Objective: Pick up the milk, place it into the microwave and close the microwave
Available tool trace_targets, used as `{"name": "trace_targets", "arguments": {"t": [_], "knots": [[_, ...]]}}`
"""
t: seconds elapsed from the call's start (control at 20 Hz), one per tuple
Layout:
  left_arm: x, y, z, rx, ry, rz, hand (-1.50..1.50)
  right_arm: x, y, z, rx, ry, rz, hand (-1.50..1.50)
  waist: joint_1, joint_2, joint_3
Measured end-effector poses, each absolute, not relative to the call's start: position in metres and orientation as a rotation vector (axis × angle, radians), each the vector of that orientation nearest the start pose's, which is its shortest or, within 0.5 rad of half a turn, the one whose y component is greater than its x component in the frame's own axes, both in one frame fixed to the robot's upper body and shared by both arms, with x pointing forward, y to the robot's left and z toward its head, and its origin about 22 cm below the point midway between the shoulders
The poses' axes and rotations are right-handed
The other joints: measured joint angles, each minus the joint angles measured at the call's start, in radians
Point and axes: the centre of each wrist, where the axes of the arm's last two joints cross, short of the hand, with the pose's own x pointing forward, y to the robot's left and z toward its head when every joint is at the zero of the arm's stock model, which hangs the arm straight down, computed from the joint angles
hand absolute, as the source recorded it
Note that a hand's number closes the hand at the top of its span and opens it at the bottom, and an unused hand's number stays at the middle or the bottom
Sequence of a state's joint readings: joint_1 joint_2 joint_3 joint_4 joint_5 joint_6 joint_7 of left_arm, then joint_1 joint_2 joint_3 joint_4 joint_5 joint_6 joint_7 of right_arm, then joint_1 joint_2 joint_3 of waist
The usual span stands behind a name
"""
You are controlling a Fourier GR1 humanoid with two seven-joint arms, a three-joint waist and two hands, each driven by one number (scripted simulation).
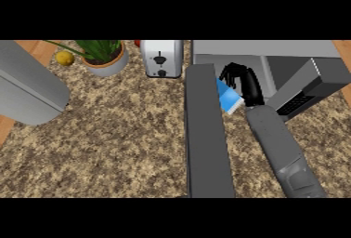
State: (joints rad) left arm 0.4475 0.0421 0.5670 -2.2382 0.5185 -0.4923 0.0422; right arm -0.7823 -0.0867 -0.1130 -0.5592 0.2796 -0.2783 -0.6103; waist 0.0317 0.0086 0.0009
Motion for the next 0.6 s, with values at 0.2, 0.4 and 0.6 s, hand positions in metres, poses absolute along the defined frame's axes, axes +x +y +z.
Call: {"name": "trace_targets", "arguments": {"t": [0.2,0.4,0.6], "knots": [[0.082,0.357,0.105,0.040,-1.943,0.052,-1.50,0.415,-0.189,0.005,-0.428,-1.916,0.425,1.50,0.016,0.006,0.001],[0.090,0.355,0.102,0.016,-1.943,0.045,-1.50,0.427,-0.192,0.017,-0.508,-1.906,0.413,1.50,0.033,0.017,0.001],[0.097,0.356,0.100,0.003,-1.950,0.038,-1.50,0.434,-0.199,0.027,-0.606,-1.904,0.392,1.50,0.049,0.026,0.002]]}}
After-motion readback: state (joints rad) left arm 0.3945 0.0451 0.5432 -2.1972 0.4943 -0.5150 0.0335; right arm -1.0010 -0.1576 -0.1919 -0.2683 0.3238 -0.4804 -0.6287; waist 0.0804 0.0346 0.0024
